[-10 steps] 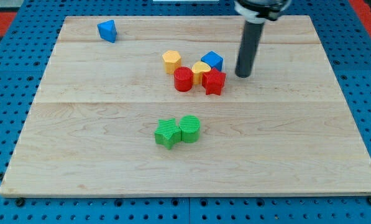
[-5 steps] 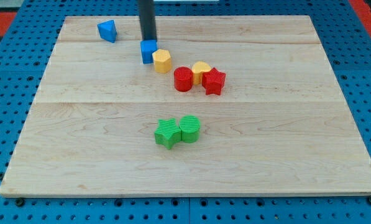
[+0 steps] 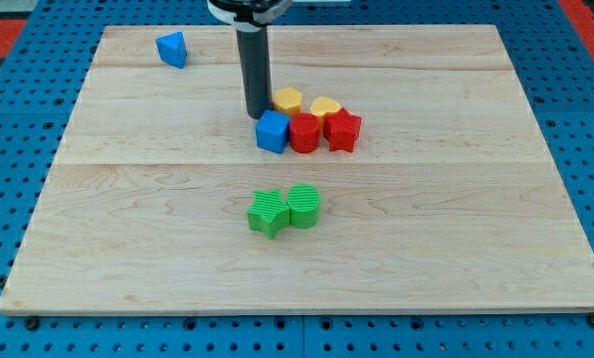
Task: Place the blue cube to the top right of the green circle
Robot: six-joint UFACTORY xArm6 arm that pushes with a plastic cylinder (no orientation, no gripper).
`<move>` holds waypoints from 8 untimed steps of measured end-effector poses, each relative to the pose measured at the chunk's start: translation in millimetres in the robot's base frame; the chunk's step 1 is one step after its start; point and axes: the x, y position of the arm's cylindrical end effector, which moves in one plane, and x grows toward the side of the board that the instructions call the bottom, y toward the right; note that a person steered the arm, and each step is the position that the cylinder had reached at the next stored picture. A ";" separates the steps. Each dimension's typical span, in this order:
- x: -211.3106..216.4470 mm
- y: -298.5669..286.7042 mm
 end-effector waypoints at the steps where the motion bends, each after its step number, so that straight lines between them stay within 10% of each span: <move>1: 40.9 -0.4; 8: 91.4 46.1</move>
